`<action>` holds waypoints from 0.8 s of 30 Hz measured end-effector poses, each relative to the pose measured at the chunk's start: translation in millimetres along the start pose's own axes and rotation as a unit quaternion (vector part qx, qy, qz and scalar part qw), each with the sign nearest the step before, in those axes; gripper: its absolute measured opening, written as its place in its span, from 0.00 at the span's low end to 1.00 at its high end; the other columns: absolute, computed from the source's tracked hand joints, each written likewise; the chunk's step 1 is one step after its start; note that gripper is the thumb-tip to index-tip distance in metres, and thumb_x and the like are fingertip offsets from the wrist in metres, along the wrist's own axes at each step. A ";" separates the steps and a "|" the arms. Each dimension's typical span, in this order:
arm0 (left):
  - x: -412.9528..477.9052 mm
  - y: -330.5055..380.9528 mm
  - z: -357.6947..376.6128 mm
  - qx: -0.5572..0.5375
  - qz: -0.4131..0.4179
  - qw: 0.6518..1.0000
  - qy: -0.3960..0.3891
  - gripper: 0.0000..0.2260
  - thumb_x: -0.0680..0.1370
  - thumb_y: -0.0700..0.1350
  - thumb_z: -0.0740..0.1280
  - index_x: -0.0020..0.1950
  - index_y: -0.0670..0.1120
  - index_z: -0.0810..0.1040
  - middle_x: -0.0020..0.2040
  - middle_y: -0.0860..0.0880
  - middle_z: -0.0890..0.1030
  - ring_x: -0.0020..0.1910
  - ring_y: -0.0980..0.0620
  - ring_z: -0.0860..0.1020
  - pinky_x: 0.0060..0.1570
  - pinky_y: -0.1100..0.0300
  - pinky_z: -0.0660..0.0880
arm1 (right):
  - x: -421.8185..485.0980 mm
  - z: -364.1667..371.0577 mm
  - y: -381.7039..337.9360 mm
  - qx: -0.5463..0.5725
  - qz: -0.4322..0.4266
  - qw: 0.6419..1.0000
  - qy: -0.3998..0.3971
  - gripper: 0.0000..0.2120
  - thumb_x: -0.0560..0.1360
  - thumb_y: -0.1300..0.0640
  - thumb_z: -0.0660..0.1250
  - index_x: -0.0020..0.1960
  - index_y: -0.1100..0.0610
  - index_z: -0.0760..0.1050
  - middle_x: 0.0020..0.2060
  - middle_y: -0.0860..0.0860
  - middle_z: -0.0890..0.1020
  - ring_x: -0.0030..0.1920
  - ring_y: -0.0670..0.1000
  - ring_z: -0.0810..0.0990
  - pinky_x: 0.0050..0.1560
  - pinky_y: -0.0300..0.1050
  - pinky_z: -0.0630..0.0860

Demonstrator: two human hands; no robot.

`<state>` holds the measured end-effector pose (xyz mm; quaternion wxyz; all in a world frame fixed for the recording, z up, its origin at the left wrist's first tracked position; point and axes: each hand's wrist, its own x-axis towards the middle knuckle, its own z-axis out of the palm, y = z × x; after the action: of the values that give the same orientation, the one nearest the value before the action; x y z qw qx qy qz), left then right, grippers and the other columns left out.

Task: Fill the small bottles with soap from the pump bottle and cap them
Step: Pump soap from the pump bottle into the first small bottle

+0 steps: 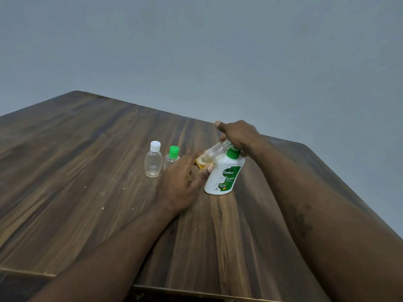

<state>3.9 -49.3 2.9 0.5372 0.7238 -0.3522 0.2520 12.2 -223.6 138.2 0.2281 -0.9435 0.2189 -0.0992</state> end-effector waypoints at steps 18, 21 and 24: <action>-0.6 -0.3 -0.3 0.003 -0.005 1.000 -0.006 0.17 0.83 0.58 0.65 0.67 0.51 0.78 0.42 0.68 0.74 0.40 0.68 0.75 0.39 0.73 0.64 | 9.8 6.1 10.2 0.098 0.010 0.994 -0.041 0.32 0.81 0.31 0.57 0.59 0.59 0.82 0.44 0.46 0.81 0.44 0.48 0.78 0.51 0.49 0.71; 0.0 -0.2 -0.9 0.002 -0.008 1.000 -0.007 0.17 0.83 0.57 0.66 0.68 0.51 0.78 0.42 0.68 0.75 0.41 0.68 0.75 0.39 0.75 0.63 | 8.3 3.8 8.0 0.091 0.007 0.995 -0.026 0.32 0.81 0.30 0.57 0.57 0.58 0.83 0.41 0.46 0.80 0.44 0.50 0.78 0.45 0.48 0.73; 0.3 2.1 -1.6 -0.008 -0.008 1.000 -0.001 0.17 0.82 0.55 0.66 0.68 0.49 0.78 0.47 0.65 0.76 0.43 0.70 0.75 0.42 0.77 0.65 | 5.0 -7.0 1.0 0.099 0.001 0.995 -0.014 0.34 0.80 0.28 0.56 0.56 0.58 0.82 0.44 0.48 0.81 0.45 0.52 0.80 0.39 0.47 0.76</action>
<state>2.5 -48.2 4.9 0.5448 0.7226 -0.3488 0.2437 14.3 -229.4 144.3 0.3232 -0.9175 0.2059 -0.1065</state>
